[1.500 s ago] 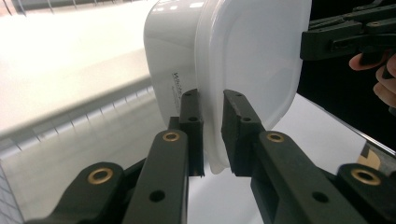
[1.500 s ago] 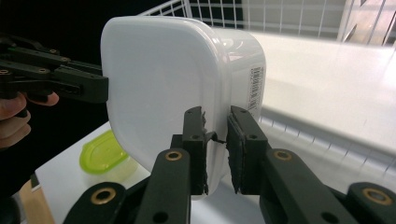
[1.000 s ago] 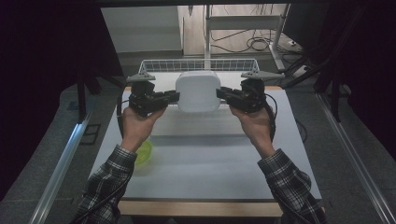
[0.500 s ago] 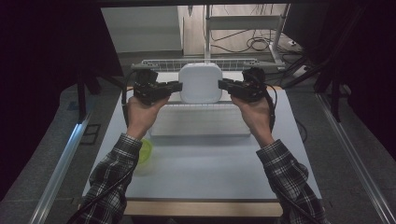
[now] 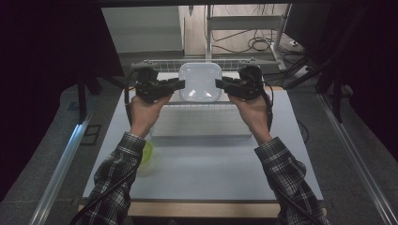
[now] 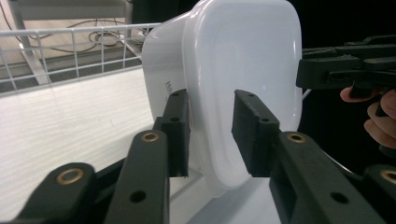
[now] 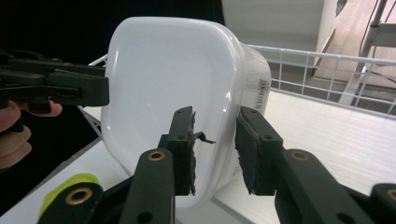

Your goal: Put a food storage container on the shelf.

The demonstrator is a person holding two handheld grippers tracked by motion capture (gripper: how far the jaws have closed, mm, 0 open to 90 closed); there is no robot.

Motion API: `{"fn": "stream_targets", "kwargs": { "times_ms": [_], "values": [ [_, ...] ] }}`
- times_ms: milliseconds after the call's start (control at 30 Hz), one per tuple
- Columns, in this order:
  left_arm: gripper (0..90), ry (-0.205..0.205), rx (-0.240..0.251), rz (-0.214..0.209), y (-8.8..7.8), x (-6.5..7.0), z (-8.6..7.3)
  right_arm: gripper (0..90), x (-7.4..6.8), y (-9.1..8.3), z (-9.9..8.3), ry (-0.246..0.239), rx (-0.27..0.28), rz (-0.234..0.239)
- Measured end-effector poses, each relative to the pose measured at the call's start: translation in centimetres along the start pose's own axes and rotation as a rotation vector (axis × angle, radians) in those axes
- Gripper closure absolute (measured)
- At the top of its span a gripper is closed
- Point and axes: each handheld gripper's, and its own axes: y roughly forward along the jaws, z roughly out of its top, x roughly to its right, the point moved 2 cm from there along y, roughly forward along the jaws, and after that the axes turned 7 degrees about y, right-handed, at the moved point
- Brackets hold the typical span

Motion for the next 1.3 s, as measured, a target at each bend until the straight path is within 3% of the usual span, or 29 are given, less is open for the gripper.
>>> {"fn": "stream_targets", "kwargs": {
  "times_ms": [100, 467, 533, 833, 1100, 1200, 1300],
  "values": [
    [64.5, 0.008, 0.001, 0.011, 0.3, -0.1, 0.0, 64.9, 0.0, 0.6, 0.0, -0.022, -0.005, -0.023],
    [53.7, 0.083, -0.034, 0.088, 1.6, 0.2, 0.3, 56.7, 0.3, 1.4, 0.0, -0.037, -0.002, -0.037],
    [49.1, 0.091, -0.037, 0.103, 1.8, 0.2, 0.4, 55.3, 0.4, 1.5, 0.1, -0.056, -0.003, -0.06],
    [40.6, 0.078, -0.053, 0.106, 2.3, -0.8, 0.9, 52.8, 0.7, 2.0, 0.3, -0.066, 0.006, -0.086],
    [37.3, 0.076, -0.046, 0.152, 2.9, -1.4, 1.3, 50.3, 0.7, 2.3, 0.7, -0.073, 0.022, -0.109],
    [33.2, 0.093, -0.04, 0.17, 2.9, -1.4, 1.6, 47.1, 0.9, 2.2, 0.9, -0.082, 0.022, -0.117],
    [28.9, 0.113, -0.021, 0.155, 2.7, -1.2, 1.8, 43.0, 1.0, 2.0, 0.8, -0.094, 0.021, -0.115]
  ]
}}
